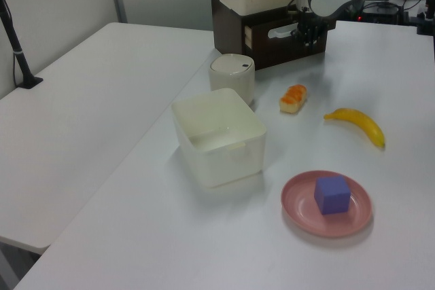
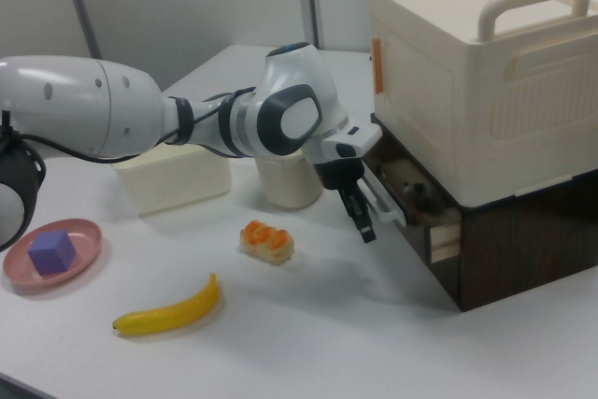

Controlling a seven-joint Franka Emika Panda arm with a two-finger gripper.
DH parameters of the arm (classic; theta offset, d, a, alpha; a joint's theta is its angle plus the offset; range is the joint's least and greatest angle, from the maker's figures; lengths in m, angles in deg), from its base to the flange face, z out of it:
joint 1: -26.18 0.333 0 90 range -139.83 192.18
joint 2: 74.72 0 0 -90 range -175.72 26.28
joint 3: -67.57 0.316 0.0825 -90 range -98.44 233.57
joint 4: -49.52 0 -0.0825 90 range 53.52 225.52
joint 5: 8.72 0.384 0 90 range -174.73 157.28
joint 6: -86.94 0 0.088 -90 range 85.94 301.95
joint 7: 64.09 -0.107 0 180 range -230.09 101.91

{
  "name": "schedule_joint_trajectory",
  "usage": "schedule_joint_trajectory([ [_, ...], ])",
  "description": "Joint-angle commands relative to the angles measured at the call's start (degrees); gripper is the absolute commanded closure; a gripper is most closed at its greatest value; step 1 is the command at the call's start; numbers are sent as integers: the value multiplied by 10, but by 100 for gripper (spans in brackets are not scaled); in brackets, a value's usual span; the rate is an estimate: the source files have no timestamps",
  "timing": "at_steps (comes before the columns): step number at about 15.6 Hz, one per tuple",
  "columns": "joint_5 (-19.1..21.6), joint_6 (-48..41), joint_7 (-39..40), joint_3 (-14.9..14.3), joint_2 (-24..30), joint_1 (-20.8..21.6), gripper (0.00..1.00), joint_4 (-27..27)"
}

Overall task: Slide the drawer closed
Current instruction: 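Push the drawer front with the gripper into the brown unit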

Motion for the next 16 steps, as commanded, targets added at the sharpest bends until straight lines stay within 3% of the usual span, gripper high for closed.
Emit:
schedule_joint_trajectory([
  [1,-14,28,-32,-3,-21,-9,100,-30],
  [16,-17,125,-82,-4,-29,-36,100,-45],
])
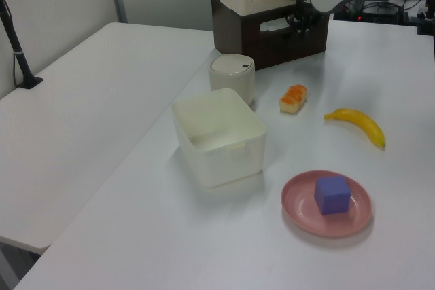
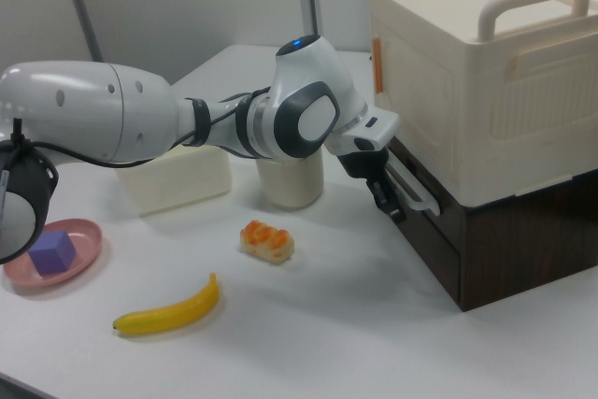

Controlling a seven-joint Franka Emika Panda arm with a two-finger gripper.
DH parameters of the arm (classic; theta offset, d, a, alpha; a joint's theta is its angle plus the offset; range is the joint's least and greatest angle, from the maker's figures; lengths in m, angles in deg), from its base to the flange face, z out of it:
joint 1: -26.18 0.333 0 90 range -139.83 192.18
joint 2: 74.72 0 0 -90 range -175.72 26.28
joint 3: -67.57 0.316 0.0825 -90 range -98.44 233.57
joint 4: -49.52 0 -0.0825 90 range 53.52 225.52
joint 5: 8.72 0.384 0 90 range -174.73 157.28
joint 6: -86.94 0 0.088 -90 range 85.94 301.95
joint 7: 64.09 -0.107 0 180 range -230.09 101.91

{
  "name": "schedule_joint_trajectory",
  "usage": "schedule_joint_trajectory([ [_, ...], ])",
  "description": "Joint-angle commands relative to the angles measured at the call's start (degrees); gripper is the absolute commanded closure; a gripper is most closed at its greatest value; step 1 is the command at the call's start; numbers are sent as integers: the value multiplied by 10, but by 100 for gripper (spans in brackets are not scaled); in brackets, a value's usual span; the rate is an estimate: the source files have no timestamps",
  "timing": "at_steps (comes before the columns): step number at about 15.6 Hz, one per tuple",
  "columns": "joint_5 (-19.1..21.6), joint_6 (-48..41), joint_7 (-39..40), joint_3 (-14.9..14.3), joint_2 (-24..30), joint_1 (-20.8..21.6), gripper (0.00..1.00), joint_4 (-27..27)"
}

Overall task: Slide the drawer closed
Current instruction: 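Push the drawer front with the gripper into the brown unit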

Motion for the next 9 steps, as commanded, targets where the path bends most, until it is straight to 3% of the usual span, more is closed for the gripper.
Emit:
schedule_joint_trajectory([
  [1,-16,38,-31,-3,-7,-9,100,-9],
  [4,-47,36,-28,-2,-4,-8,100,-7],
  [9,-51,16,-14,6,11,17,100,-1],
])
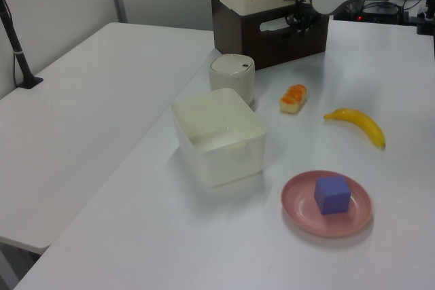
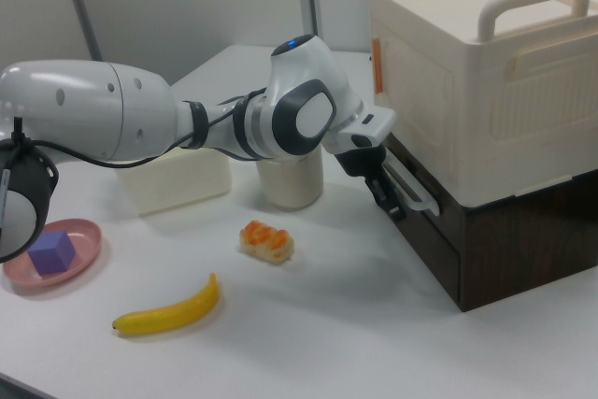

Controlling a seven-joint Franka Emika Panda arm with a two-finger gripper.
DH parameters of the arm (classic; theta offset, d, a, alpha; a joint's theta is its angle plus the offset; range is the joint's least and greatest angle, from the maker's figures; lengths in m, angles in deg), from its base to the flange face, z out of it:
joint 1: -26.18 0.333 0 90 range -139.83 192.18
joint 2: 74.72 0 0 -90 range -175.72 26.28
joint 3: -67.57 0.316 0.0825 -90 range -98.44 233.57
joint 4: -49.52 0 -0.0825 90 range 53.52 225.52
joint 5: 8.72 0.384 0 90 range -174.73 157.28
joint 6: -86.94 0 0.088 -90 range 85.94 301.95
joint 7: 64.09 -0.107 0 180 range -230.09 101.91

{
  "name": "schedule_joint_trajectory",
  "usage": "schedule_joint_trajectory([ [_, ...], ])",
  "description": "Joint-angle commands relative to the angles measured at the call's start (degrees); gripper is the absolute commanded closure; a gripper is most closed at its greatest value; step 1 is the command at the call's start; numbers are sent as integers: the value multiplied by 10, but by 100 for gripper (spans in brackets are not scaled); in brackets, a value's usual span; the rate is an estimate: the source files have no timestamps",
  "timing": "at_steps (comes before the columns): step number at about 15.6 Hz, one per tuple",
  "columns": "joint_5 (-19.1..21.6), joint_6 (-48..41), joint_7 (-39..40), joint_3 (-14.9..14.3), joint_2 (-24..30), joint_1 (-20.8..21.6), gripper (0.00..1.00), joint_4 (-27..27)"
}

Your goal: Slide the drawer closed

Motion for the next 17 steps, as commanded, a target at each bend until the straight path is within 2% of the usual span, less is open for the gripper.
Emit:
schedule_joint_trajectory([
  [1,-15,4,-4,1,20,21,100,4],
  [3,-14,-28,-3,12,42,32,100,11],
  [9,8,-198,75,84,109,32,100,10],
  [11,44,-259,119,99,137,34,100,8],
  [13,83,-334,175,100,177,38,100,6],
  [17,152,-409,258,100,240,38,100,5],
])
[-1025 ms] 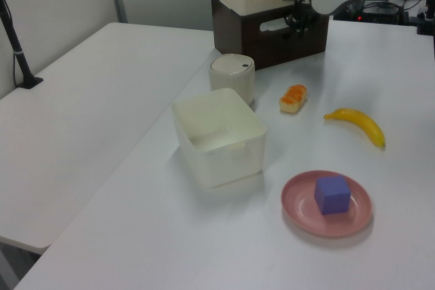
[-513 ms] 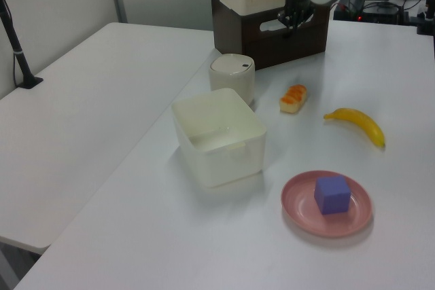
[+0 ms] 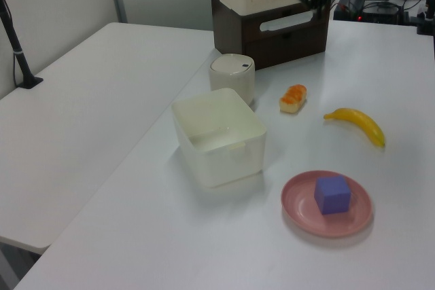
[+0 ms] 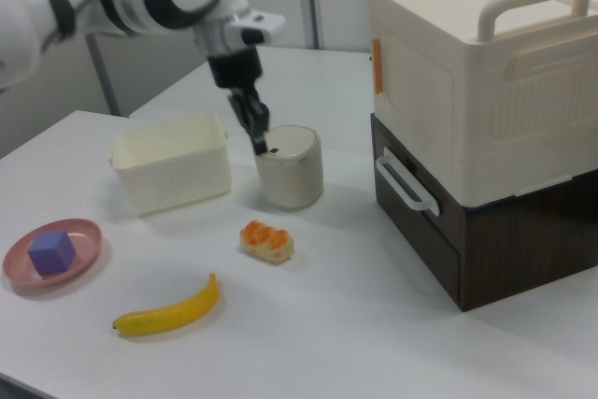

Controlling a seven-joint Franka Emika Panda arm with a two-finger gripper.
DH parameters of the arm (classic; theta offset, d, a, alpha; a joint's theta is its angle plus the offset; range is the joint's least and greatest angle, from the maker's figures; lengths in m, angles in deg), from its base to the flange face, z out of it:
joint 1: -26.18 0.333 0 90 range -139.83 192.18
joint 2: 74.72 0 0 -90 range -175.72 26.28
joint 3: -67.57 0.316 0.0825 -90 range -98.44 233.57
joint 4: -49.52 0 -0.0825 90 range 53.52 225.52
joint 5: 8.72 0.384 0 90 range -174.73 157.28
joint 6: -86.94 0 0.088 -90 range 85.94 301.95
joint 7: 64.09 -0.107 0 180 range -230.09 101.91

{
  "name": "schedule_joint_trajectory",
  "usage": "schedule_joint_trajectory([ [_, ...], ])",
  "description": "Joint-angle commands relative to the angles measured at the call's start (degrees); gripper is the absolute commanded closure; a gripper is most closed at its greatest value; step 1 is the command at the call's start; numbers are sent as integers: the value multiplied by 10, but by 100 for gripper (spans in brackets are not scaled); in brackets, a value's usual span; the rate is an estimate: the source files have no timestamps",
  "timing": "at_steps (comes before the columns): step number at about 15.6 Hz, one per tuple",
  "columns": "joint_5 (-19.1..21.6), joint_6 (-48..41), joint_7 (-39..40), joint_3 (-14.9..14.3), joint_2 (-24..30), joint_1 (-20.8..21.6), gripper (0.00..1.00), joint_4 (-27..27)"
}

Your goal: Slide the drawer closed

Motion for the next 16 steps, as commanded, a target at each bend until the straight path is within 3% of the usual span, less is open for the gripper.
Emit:
schedule_joint_trajectory([
  [1,60,-60,69,-3,60,3,100,17],
  [9,125,-84,71,-21,96,1,100,14],
  [16,171,-52,78,-123,95,15,100,15],
])
